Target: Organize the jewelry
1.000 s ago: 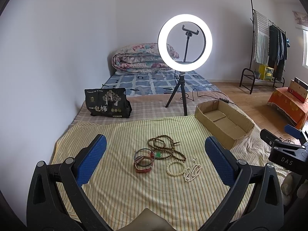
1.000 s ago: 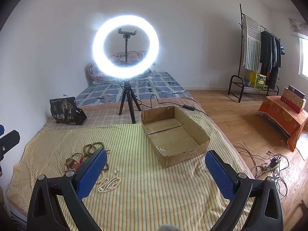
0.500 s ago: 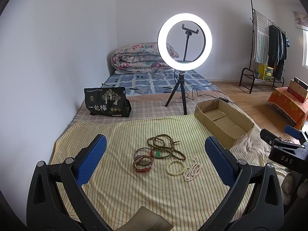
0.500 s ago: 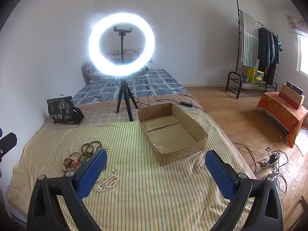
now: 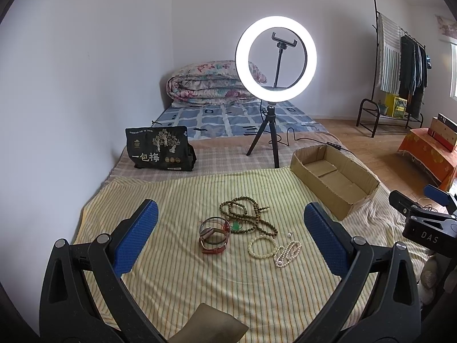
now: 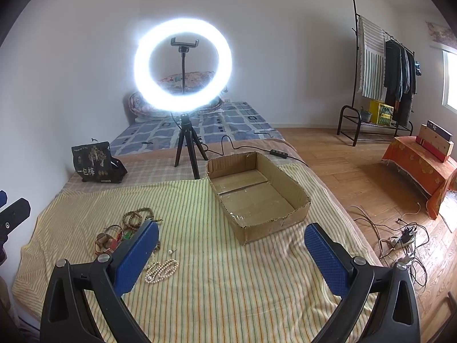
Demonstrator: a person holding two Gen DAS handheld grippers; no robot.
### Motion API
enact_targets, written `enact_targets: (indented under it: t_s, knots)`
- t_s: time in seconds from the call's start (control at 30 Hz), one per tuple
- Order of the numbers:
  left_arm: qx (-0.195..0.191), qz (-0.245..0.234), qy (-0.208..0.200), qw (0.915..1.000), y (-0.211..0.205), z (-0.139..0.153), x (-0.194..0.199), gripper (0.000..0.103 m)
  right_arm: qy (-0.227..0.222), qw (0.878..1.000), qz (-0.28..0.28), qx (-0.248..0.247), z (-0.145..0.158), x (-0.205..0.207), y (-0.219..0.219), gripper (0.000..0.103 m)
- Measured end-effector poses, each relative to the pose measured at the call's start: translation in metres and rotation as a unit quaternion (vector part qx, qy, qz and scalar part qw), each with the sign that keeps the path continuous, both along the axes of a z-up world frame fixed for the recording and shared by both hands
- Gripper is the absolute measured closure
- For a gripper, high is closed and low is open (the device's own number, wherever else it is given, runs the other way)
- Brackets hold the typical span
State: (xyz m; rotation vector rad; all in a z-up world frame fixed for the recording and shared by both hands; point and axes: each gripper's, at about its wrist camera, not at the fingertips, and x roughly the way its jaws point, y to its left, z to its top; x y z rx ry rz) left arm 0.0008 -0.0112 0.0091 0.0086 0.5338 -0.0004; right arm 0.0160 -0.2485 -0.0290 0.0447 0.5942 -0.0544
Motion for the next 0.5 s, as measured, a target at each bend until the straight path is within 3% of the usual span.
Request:
enact_targets:
  t_s: [0.27,0.5]
  knots:
    - [-0.005,-0.009,0.003,0.9999,0.003,-0.004,-0.001,0.000,0.003,1.000,0.000,0.001,-0.001,0.000,0.001,0.000]
    - [-0.004,-0.007,0.020,0.9998,0.011,-0.025,0.005,0.000,0.002,1.000,0.002,-0.001,-0.001,0.000,0.001,0.000]
